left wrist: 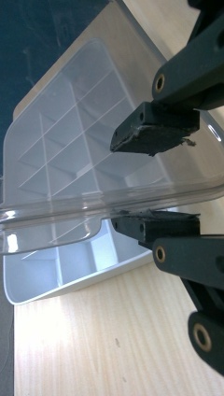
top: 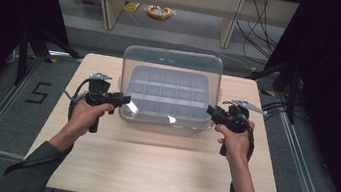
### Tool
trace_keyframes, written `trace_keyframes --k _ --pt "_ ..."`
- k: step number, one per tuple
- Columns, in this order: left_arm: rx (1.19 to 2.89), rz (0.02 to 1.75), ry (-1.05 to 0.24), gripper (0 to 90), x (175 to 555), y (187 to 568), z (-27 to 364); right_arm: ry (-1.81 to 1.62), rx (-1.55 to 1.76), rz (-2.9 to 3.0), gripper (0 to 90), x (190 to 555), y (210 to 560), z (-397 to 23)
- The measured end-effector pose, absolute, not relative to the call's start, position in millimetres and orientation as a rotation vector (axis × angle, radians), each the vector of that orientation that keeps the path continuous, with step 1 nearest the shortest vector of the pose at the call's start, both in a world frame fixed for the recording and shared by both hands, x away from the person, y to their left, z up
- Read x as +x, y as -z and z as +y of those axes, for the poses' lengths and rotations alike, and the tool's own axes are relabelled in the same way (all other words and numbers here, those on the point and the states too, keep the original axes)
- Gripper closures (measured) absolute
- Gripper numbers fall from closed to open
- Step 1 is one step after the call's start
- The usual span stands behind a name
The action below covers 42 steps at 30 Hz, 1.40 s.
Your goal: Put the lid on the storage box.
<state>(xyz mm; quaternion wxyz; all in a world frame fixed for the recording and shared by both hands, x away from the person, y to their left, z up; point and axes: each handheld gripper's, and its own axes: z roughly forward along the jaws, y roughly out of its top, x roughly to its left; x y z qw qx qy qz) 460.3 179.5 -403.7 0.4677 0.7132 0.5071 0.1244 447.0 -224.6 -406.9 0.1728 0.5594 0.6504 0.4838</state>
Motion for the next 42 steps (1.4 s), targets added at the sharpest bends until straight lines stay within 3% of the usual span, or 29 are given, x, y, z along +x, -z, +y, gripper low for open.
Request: trace_keyframes --k 11,42 --pt "1.709 1.315 -0.266 57.7 494.9 404.3 178.5 -1.365 1.647 1.815 63.9 473.3 405.2 -218.9" --pt "1.715 1.405 -0.214 55.8 523.8 420.4 178.3 -1.320 1.737 1.801 62.5 502.3 427.7 -216.2"
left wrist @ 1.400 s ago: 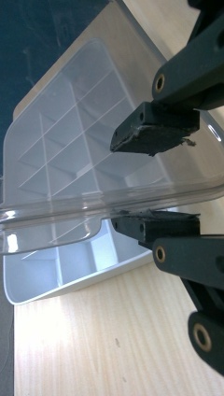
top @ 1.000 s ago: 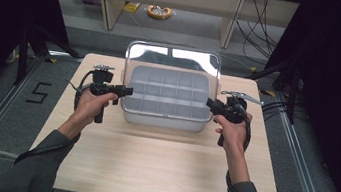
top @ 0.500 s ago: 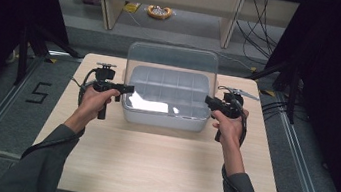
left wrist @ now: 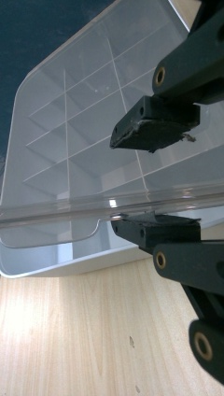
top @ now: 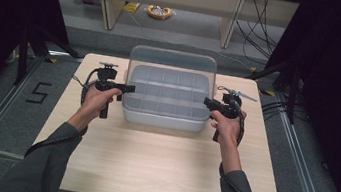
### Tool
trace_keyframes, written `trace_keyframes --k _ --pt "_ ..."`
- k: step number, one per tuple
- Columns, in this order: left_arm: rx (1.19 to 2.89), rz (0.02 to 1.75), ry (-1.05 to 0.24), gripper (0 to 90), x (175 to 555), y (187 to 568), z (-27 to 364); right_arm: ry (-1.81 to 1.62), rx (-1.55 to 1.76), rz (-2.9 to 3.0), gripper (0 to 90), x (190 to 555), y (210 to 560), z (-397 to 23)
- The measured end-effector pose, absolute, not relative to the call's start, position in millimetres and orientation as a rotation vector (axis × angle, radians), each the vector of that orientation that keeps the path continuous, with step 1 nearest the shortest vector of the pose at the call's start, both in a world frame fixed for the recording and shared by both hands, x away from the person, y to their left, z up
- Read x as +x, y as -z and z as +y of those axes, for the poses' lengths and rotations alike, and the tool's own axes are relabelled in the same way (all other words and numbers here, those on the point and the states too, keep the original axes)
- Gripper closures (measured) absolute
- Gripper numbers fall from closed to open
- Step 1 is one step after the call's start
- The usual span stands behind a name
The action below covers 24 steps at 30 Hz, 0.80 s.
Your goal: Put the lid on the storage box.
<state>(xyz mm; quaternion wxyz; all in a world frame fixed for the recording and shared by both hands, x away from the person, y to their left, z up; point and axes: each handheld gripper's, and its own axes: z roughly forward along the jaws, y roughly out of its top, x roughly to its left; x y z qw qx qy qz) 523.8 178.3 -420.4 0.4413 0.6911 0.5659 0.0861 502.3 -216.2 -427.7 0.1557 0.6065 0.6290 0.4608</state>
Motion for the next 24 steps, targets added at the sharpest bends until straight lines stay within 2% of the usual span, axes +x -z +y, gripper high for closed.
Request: trace_keyframes --k 24 --pt "1.697 1.436 -0.195 54.4 525.5 428.9 179.3 -1.346 1.810 1.773 60.9 503.5 436.3 -214.0"
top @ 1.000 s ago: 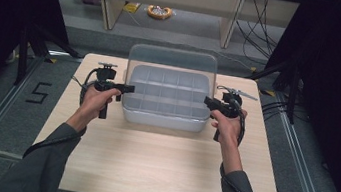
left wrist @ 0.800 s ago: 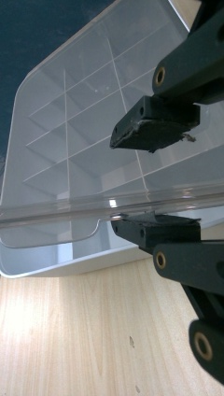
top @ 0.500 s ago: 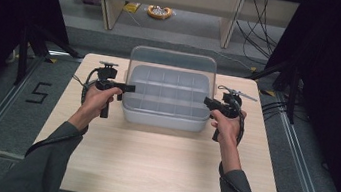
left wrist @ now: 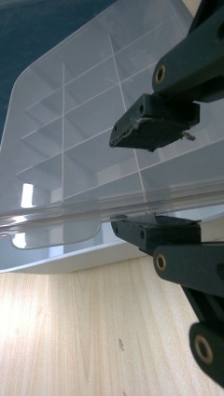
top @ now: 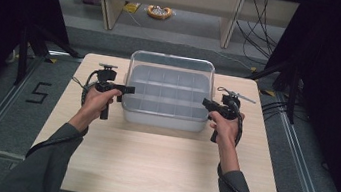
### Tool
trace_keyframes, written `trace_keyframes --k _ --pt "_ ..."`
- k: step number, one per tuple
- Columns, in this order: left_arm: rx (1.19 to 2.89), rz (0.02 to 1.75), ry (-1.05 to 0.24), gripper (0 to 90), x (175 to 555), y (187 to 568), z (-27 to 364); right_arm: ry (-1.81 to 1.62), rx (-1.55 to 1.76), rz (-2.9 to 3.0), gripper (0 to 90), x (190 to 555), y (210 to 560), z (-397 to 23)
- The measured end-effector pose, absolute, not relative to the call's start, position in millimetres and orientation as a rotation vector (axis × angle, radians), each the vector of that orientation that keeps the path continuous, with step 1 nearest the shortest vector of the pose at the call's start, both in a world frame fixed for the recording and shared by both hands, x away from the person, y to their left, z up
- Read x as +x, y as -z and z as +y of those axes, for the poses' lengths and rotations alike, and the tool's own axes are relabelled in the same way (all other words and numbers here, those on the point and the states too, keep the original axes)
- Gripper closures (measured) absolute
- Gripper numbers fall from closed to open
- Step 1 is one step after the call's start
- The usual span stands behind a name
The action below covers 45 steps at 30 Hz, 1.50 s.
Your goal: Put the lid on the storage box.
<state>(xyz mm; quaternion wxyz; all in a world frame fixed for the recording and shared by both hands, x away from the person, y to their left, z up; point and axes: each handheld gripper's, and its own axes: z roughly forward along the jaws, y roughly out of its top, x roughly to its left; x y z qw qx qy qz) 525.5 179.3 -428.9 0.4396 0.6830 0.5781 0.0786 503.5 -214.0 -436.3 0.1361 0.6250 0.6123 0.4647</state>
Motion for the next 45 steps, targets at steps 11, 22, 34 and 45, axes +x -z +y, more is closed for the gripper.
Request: trace_keyframes --k 11,22,34,45 --pt "1.688 1.449 -0.212 52.9 529.6 438.8 179.3 -1.248 1.726 1.784 68.7 507.3 442.1 -214.1" --pt "1.680 1.450 -0.205 53.4 527.7 440.1 179.8 -1.337 1.685 1.844 66.8 508.2 433.9 -190.9" --pt "1.683 1.453 -0.238 51.2 524.2 439.6 175.9 -1.309 1.688 1.819 65.9 507.0 436.8 -206.0" --pt "1.779 1.440 -0.345 52.9 522.1 439.9 175.7 -1.313 1.710 1.822 65.2 506.1 439.6 -211.5"
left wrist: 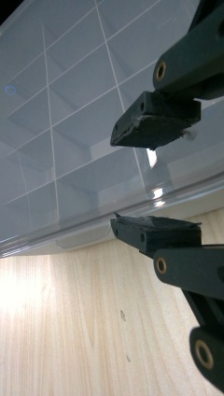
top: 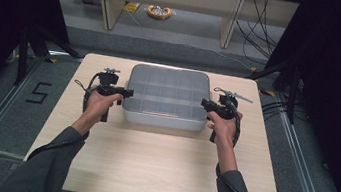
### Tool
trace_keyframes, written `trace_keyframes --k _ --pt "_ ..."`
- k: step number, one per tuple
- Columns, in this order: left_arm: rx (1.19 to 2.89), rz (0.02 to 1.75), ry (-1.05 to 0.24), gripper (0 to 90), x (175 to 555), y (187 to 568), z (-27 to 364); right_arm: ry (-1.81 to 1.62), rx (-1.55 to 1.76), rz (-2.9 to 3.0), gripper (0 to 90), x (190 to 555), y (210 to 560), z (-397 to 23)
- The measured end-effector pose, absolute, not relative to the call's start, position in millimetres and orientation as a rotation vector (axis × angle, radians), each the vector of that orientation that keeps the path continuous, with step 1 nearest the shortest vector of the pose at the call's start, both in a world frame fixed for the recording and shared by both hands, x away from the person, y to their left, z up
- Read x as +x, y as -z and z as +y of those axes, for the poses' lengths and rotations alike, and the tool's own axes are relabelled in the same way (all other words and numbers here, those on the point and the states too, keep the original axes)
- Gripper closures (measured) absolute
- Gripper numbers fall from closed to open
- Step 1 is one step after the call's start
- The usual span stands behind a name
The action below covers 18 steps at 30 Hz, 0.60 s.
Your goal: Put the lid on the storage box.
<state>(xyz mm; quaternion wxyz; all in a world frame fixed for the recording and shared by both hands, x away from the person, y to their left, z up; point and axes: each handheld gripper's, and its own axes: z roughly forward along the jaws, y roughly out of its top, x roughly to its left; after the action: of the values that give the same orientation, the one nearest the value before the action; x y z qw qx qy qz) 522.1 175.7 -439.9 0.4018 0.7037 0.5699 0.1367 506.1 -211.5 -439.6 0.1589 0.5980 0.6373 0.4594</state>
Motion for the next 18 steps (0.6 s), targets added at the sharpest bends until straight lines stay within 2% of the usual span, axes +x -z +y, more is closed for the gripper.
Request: trace_keyframes --k 18 --pt "1.700 1.428 -0.253 51.8 506.7 442.2 191.2 -1.329 1.716 1.799 62.9 494.5 440.3 -235.1"
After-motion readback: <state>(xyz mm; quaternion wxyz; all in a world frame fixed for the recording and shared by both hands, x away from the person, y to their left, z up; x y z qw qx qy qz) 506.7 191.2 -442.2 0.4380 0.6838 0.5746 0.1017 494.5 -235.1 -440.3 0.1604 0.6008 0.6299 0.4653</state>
